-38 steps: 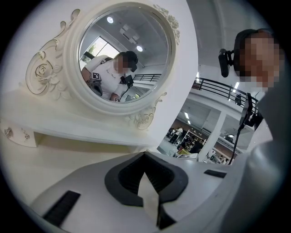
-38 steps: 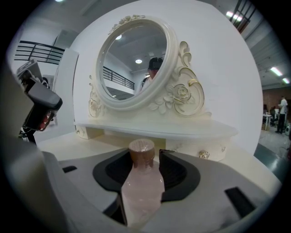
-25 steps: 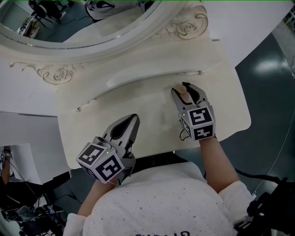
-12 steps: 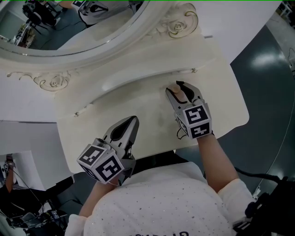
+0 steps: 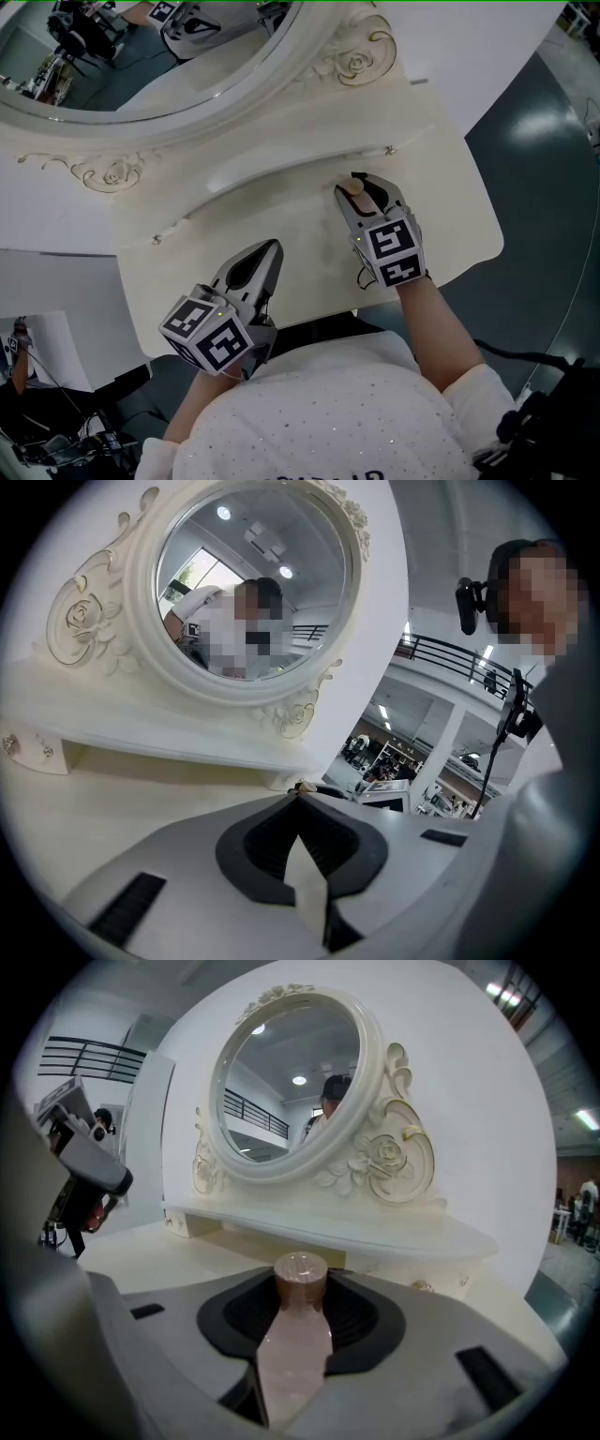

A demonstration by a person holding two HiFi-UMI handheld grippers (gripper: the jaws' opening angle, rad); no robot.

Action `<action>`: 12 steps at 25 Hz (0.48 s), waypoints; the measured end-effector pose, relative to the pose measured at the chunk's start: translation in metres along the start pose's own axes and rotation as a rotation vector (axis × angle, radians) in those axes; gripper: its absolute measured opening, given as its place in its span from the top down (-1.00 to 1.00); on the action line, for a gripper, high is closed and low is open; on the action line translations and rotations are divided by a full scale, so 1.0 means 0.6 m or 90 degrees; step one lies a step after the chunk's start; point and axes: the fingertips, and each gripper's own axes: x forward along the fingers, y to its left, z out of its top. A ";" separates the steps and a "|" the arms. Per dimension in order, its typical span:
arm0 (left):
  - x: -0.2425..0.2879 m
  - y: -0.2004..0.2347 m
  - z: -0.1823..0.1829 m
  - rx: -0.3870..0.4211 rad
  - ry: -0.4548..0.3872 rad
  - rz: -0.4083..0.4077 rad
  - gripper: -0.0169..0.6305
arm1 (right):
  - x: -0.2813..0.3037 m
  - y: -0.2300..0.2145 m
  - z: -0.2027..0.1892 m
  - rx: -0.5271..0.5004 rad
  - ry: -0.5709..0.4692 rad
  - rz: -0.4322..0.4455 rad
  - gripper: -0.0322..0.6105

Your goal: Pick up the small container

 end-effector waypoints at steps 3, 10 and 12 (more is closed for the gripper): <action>-0.002 0.001 0.000 0.000 -0.003 0.003 0.94 | 0.003 -0.002 0.000 0.013 0.002 0.006 0.47; -0.004 -0.011 0.007 0.012 -0.007 0.000 0.94 | -0.002 -0.006 0.000 0.039 0.003 0.021 0.47; -0.006 -0.016 0.008 0.021 -0.002 -0.001 0.94 | -0.006 -0.009 -0.001 0.056 0.002 0.026 0.47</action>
